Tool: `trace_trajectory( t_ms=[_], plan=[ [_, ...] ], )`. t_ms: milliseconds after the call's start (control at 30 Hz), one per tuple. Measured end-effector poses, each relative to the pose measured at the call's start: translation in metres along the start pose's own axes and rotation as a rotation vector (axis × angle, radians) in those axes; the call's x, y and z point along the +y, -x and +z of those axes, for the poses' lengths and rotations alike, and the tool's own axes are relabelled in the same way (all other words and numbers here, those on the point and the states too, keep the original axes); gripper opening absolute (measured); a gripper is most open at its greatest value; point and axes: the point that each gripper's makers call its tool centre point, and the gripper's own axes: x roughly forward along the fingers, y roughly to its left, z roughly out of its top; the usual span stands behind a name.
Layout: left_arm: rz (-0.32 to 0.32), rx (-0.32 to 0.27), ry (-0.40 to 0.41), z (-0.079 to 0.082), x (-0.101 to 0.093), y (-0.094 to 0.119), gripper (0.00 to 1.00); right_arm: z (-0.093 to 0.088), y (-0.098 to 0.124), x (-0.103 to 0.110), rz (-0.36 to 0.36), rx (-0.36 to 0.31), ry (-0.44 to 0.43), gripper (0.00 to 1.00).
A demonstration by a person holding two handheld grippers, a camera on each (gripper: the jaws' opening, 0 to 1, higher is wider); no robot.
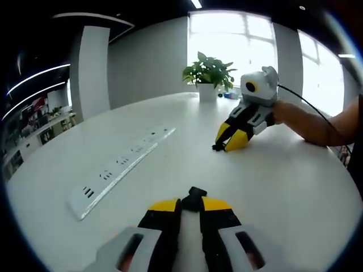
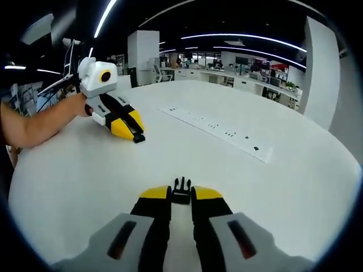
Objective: Snap the two parts of the plastic buckle together until the buckle closes and remains connected.
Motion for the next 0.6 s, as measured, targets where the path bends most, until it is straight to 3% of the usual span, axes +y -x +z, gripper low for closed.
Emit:
trace_trajectory(
  t_ms=[600],
  plan=[
    [-0.029,-0.001,-0.045,-0.002,-0.011,0.000,0.12,0.001,-0.001,-0.002,0.005,-0.005,0.014,0.13]
  ],
)
